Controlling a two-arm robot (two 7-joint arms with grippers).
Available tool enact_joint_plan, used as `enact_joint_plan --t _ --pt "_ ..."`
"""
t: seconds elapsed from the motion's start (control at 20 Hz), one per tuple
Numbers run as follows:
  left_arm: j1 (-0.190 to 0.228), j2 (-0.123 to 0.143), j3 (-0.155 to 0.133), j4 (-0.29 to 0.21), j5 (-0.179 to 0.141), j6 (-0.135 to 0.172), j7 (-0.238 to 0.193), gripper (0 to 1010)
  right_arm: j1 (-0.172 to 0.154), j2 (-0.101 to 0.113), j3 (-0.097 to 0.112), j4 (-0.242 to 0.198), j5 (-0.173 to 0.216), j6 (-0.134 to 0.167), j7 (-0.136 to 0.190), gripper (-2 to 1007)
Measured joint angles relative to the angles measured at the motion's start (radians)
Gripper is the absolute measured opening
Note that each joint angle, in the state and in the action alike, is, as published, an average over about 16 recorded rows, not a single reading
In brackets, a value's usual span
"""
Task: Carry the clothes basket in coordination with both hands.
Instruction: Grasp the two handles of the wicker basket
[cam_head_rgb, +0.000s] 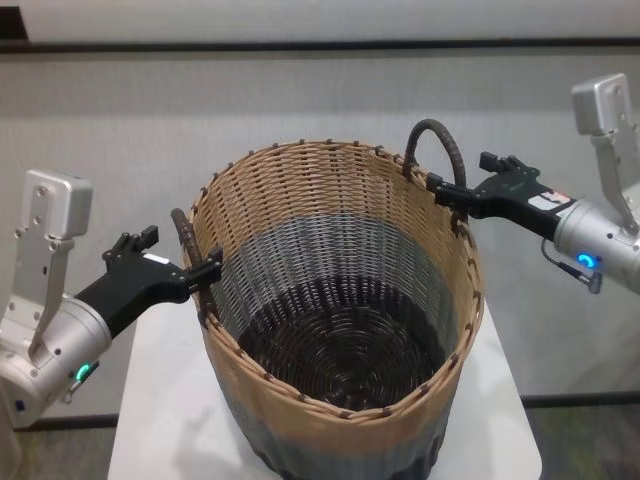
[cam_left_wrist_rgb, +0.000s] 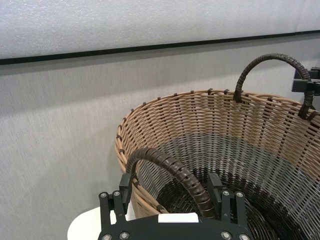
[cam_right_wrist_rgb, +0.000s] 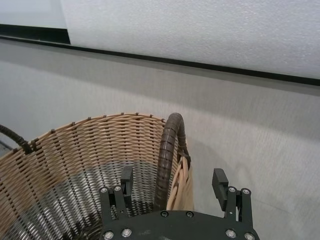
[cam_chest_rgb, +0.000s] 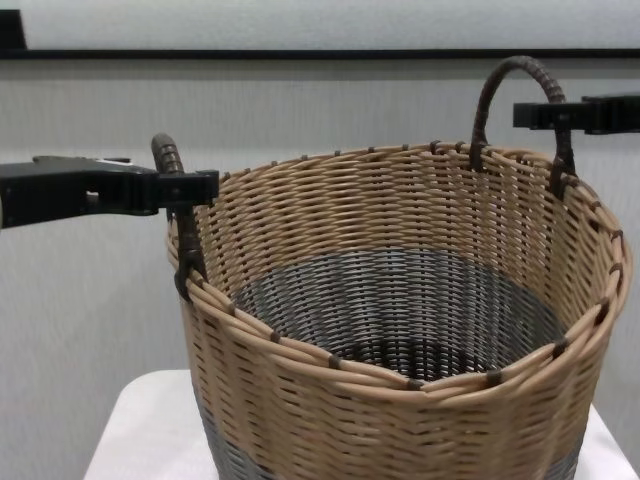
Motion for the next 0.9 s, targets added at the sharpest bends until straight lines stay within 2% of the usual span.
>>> enact_joint_plan --t 0.45,0.9 --pt "-0.001 0.000 -0.001 0.002 0.004 0.003 0.001 1003 0.041 -0.036 -0.018 0.058 -0.027 -0.004 0.015 1005" --pt "-0.004 0.001 0.001 0.007 0.013 0.001 0.002 1003 0.060 -0.051 -0.027 0.085 -0.047 -0.005 0.025 1005"
